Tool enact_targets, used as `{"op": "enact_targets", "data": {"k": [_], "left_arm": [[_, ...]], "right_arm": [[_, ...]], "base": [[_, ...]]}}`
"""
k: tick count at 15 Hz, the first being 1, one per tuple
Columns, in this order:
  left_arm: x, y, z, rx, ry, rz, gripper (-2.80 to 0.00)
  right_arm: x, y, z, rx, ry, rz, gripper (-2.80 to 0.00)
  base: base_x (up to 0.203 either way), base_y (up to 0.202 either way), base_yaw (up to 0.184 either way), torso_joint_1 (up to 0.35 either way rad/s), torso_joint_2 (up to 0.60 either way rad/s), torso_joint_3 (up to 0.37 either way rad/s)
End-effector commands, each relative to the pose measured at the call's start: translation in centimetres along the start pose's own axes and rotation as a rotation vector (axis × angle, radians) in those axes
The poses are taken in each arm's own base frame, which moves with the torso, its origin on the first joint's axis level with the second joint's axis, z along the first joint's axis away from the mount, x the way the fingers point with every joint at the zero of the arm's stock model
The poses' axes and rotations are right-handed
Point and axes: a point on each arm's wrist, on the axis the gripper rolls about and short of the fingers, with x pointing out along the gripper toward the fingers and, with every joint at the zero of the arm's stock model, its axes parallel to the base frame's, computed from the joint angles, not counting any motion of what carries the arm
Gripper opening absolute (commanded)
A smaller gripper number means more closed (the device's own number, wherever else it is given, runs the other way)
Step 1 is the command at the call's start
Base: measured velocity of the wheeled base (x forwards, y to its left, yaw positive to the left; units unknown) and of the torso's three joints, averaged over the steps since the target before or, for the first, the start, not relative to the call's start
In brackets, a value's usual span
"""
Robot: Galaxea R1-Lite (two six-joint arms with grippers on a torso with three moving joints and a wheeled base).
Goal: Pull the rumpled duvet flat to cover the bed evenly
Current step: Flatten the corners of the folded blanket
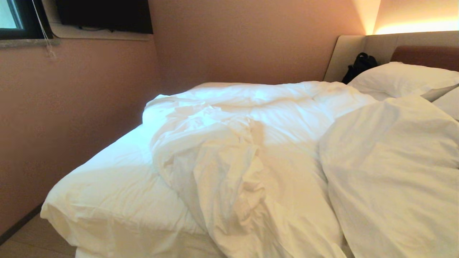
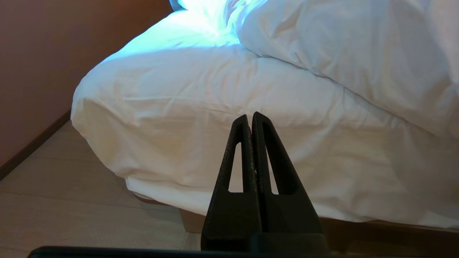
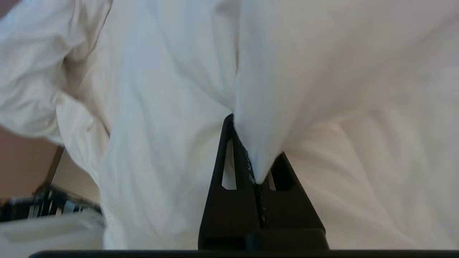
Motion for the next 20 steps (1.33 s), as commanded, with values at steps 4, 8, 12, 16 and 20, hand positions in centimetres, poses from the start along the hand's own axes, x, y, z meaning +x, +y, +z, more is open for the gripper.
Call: {"op": "enact_targets", "data": {"k": [4,8,12,16,20], "left_arm": [[0.0,0.0,0.0,0.000,0.001,0.000,-2.80],[0.0,0.0,0.0,0.000,-0.001,0.000,-2.80],[0.0,0.0,0.0,0.000,0.000,0.000,-2.80],[0.0,0.0,0.0,0.000,0.001,0.000,-2.80],[0.0,0.0,0.0,0.000,-0.001,0.000,-2.80]], "right_arm": [[-7.8,2.8,-0.6,0.067,-0.085,-0.258,-2.80],[-12.0,4.4,-0.3,0.206,-0.142,-0.470,-2.80],[-14.0,4.3,-0.3,0.402,-0.112,-0.721,-2.80],[-15.6,3.9,-1.2,0.466,-0.090,-0.846,-2.80],[-15.2,0.5,-2.4,0.559,0.010,-0.892,-2.80]], "base": [[0.000,0.000,0.000,0.000,0.00,0.000],[0.000,0.000,0.000,0.000,0.00,0.000],[0.000,0.000,0.000,0.000,0.00,0.000],[0.000,0.000,0.000,0.000,0.00,0.000],[0.000,0.000,0.000,0.000,0.00,0.000]]}}
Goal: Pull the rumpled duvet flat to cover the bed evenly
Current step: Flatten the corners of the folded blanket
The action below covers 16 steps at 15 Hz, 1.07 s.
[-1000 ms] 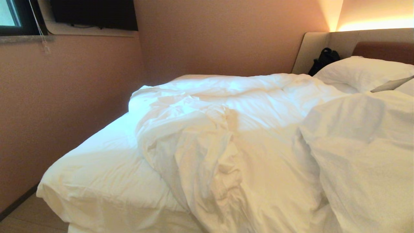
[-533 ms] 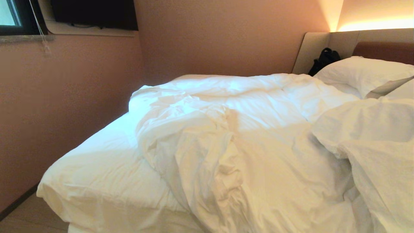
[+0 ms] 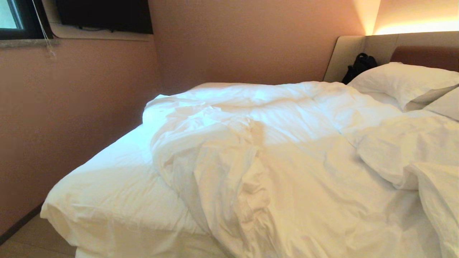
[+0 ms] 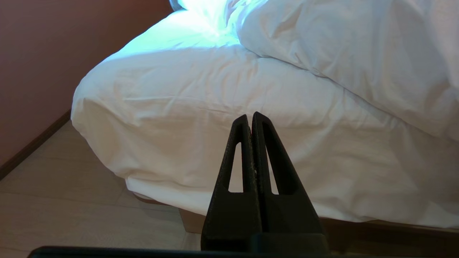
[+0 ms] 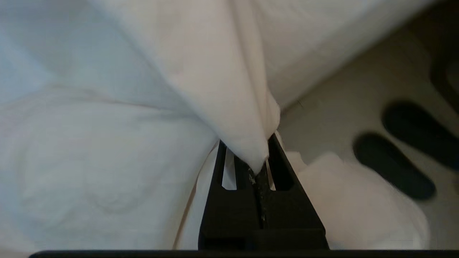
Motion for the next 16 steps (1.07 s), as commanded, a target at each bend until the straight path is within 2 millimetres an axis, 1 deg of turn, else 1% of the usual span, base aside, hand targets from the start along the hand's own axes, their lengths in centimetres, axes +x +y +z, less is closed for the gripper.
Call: {"op": "enact_targets", "data": {"k": [1,3,5,6,11,13,15,16], "left_arm": [[0.0,0.0,0.0,0.000,0.000,0.000,-2.80],[0.0,0.0,0.0,0.000,0.000,0.000,-2.80],[0.0,0.0,0.0,0.000,0.000,0.000,-2.80],[0.0,0.0,0.0,0.000,0.000,0.000,-2.80],[0.0,0.0,0.0,0.000,0.000,0.000,-2.80],[0.0,0.0,0.0,0.000,0.000,0.000,-2.80],[0.0,0.0,0.0,0.000,0.000,0.000,-2.80],[0.0,0.0,0.0,0.000,0.000,0.000,-2.80]], "right_arm": [[1.8,-1.4,0.0,0.027,0.091,-0.094,-2.80],[4.1,-2.9,0.0,0.053,0.156,-0.095,-2.80],[4.8,-3.3,0.0,0.056,0.176,-0.090,-2.80],[5.2,-3.5,-0.1,0.056,0.188,-0.086,0.00],[4.5,-2.9,-0.5,0.042,0.203,-0.064,0.00],[2.2,-1.1,-1.0,-0.031,0.168,-0.001,0.00],[0.6,0.2,-1.3,-0.066,0.127,0.061,0.00],[0.1,1.1,-1.4,-0.084,0.108,0.096,0.00]], "base": [[0.000,0.000,0.000,0.000,0.00,0.000],[0.000,0.000,0.000,0.000,0.00,0.000],[0.000,0.000,0.000,0.000,0.00,0.000],[0.000,0.000,0.000,0.000,0.00,0.000],[0.000,0.000,0.000,0.000,0.00,0.000],[0.000,0.000,0.000,0.000,0.00,0.000],[0.000,0.000,0.000,0.000,0.00,0.000],[0.000,0.000,0.000,0.000,0.00,0.000]]}}
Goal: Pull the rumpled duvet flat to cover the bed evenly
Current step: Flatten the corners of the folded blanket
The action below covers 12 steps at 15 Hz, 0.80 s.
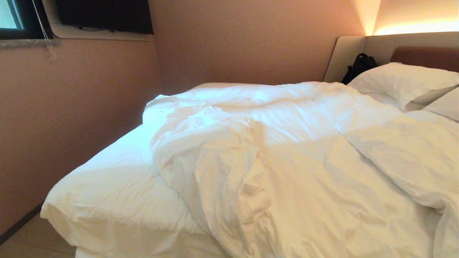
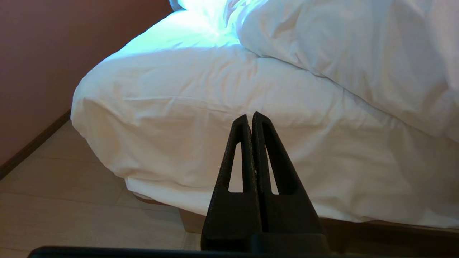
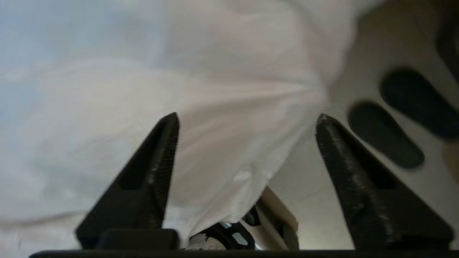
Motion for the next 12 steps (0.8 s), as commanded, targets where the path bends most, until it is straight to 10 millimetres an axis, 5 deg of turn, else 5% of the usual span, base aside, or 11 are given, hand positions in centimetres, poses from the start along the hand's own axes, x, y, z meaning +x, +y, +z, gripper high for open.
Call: {"op": "enact_targets", "data": {"k": [1,5,6,12], "left_arm": [[0.0,0.0,0.0,0.000,-0.001,0.000,-2.80],[0.0,0.0,0.0,0.000,0.000,0.000,-2.80],[0.0,0.0,0.0,0.000,0.001,0.000,-2.80],[0.0,0.0,0.0,0.000,-0.001,0.000,-2.80]], "right_arm": [[-1.3,1.9,-0.5,-0.067,-0.054,0.111,0.00],[-1.1,5.0,-1.2,-0.133,0.006,0.258,0.00],[-0.8,5.5,-1.6,-0.173,0.035,0.298,-2.80],[1.0,7.2,-3.3,-0.260,0.151,0.425,-2.80]], "base": [[0.000,0.000,0.000,0.000,0.00,0.000],[0.000,0.000,0.000,0.000,0.00,0.000],[0.000,0.000,0.000,0.000,0.00,0.000],[0.000,0.000,0.000,0.000,0.00,0.000]]}}
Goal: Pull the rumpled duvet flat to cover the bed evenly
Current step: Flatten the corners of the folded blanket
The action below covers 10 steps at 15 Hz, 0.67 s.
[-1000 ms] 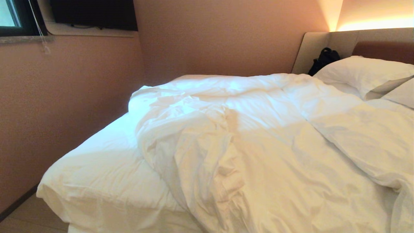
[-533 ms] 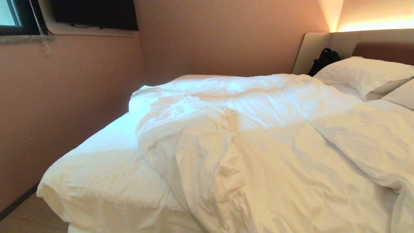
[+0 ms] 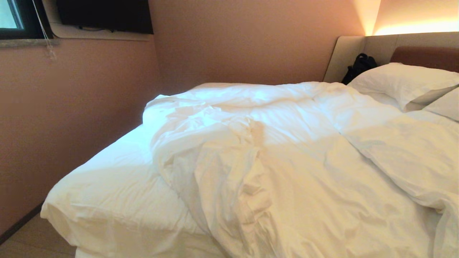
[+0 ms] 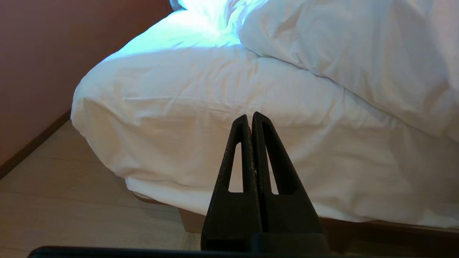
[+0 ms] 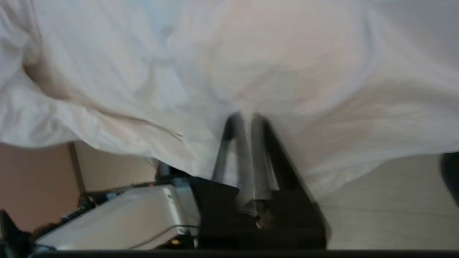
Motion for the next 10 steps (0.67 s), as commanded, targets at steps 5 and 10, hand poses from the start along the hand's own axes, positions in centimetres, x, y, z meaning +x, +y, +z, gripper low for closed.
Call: {"op": "enact_targets", "data": {"k": [5,10], "left_arm": [[0.0,0.0,0.0,0.000,-0.001,0.000,-2.80],[0.0,0.0,0.0,0.000,-0.001,0.000,-2.80]], "right_arm": [[-1.0,-8.5,-0.7,0.105,-0.104,-0.107,-2.80],[-1.7,-14.6,-1.8,0.199,-0.160,-0.155,-2.80]], "base": [[0.000,0.000,0.000,0.000,0.00,0.000],[0.000,0.000,0.000,0.000,0.00,0.000]]}}
